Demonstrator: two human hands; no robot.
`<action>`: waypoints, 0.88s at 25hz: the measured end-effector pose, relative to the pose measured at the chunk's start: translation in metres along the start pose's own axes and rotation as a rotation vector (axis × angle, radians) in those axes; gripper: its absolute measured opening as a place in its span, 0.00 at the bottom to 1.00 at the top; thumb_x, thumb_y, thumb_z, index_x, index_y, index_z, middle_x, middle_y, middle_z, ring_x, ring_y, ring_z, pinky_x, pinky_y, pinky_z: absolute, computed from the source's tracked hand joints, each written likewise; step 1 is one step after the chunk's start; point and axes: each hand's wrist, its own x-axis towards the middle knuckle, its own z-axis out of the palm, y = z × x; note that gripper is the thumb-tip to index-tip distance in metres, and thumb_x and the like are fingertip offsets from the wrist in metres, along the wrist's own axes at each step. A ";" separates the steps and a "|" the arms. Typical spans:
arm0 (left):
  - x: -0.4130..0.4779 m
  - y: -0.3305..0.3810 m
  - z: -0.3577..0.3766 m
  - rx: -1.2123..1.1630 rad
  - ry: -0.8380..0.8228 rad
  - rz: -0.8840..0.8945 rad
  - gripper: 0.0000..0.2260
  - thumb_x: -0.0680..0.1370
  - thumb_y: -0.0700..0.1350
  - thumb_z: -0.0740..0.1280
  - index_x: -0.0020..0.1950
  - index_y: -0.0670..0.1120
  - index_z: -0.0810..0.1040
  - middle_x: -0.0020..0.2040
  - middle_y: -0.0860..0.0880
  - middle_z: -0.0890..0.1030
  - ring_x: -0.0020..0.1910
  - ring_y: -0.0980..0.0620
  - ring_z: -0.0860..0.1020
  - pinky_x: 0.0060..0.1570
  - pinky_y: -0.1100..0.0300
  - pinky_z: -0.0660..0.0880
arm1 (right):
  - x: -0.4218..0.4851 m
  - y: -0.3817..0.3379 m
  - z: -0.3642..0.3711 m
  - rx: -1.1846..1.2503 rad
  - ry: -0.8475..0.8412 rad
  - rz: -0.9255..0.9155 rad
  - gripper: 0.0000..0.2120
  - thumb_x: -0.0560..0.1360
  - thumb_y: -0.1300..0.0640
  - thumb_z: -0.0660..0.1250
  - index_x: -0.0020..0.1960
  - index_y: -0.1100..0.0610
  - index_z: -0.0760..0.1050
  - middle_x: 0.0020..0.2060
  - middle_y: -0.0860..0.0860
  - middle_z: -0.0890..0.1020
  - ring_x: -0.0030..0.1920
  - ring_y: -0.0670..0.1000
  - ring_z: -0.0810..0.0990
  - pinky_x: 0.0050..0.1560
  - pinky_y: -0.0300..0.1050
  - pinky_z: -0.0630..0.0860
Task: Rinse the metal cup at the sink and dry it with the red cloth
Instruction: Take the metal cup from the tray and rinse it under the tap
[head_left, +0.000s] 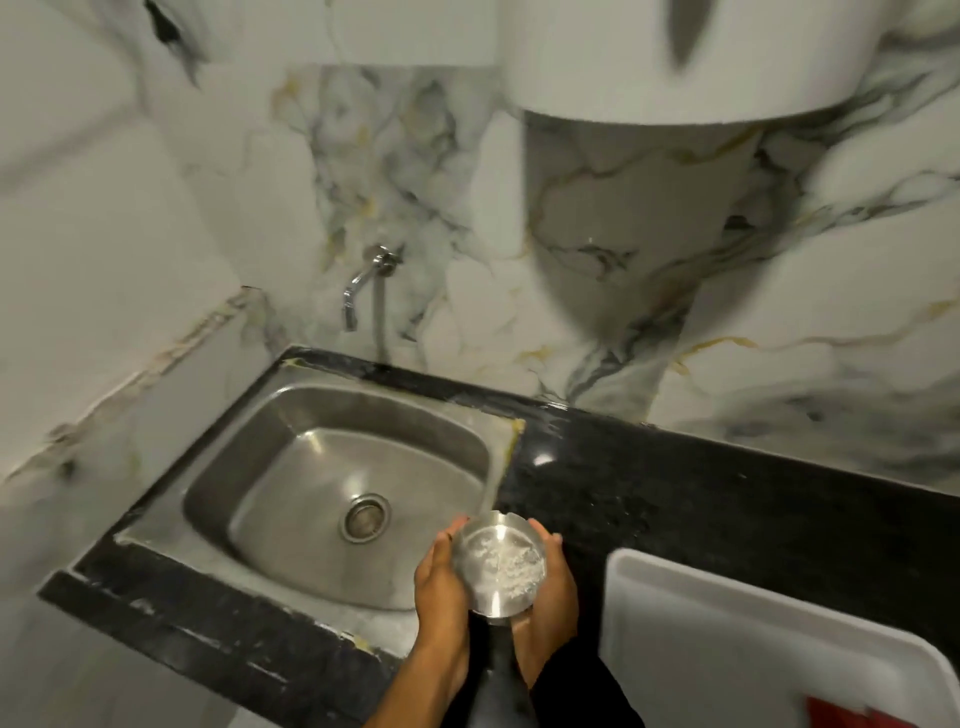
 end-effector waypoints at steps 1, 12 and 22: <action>0.016 0.014 -0.014 -0.010 0.003 0.013 0.15 0.85 0.52 0.64 0.55 0.47 0.90 0.55 0.44 0.90 0.52 0.44 0.89 0.57 0.48 0.83 | 0.004 0.013 0.024 -0.051 -0.001 -0.022 0.20 0.81 0.41 0.66 0.50 0.56 0.88 0.55 0.63 0.85 0.57 0.64 0.84 0.71 0.69 0.74; 0.243 0.271 -0.064 0.526 -0.255 0.424 0.19 0.83 0.52 0.69 0.71 0.46 0.79 0.69 0.44 0.82 0.69 0.44 0.79 0.64 0.57 0.74 | 0.083 0.117 0.237 -0.151 0.059 -0.049 0.19 0.74 0.40 0.72 0.54 0.53 0.90 0.53 0.57 0.91 0.55 0.61 0.89 0.55 0.58 0.84; 0.331 0.358 0.013 1.039 -0.254 0.825 0.19 0.64 0.67 0.79 0.34 0.52 0.85 0.25 0.55 0.82 0.30 0.58 0.81 0.37 0.56 0.80 | 0.151 0.131 0.308 -0.068 0.255 -0.052 0.20 0.78 0.40 0.70 0.59 0.53 0.87 0.52 0.55 0.91 0.53 0.57 0.90 0.50 0.50 0.87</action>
